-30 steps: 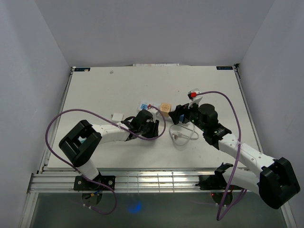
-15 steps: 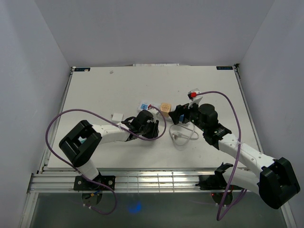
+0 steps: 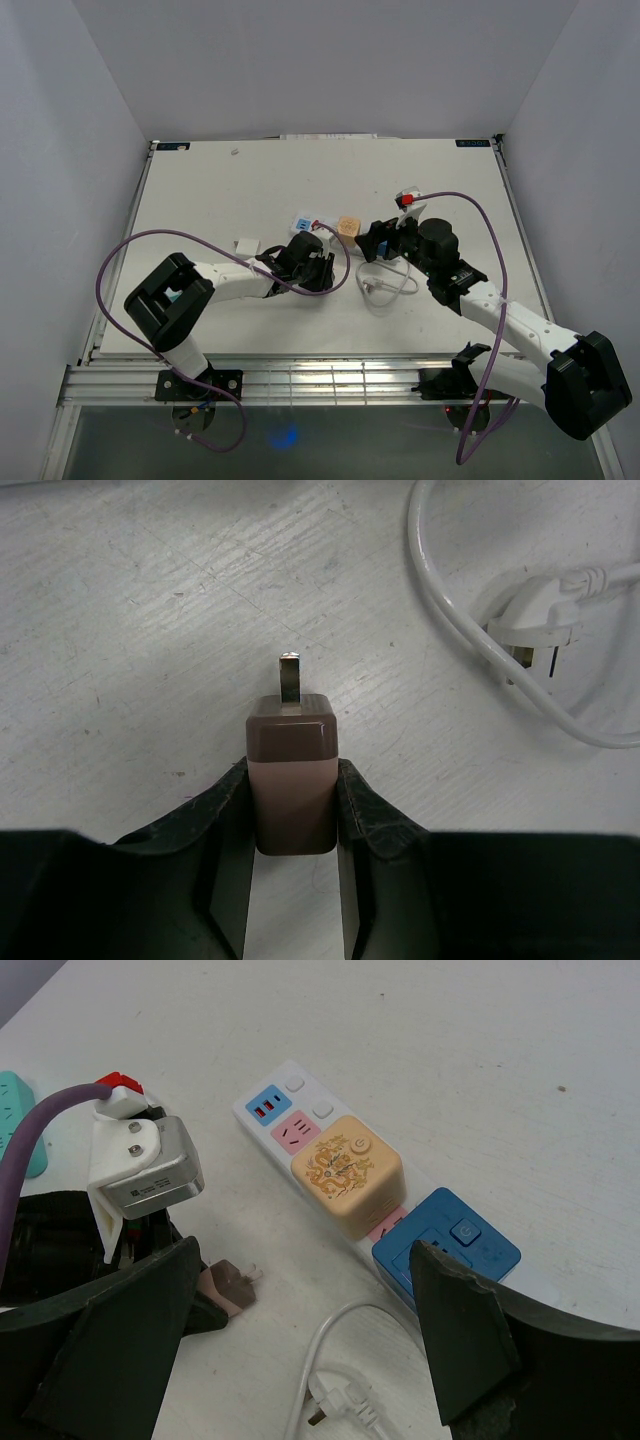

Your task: Insert the plug

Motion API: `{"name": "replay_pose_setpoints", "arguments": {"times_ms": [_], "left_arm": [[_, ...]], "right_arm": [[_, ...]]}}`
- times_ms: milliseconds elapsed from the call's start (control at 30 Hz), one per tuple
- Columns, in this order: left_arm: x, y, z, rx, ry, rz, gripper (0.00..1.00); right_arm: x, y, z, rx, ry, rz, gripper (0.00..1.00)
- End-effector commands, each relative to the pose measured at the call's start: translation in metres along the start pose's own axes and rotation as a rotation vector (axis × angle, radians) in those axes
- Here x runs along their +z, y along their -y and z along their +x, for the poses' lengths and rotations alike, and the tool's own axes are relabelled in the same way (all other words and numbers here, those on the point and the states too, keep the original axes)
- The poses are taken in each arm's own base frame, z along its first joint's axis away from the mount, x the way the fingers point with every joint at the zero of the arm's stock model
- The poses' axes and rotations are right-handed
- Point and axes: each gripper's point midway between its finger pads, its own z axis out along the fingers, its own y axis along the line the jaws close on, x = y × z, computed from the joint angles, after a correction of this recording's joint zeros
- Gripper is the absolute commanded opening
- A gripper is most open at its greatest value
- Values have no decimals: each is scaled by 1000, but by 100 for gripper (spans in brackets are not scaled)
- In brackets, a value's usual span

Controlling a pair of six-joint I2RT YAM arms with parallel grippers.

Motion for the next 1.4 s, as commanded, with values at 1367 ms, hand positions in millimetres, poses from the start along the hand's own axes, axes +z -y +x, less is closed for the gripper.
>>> {"name": "replay_pose_setpoints", "arguments": {"times_ms": [1367], "left_arm": [[-111, -28, -114, -1101, 575, 11, 0]], "right_arm": [[-6, -77, -11, 253, 209, -260, 93]]}}
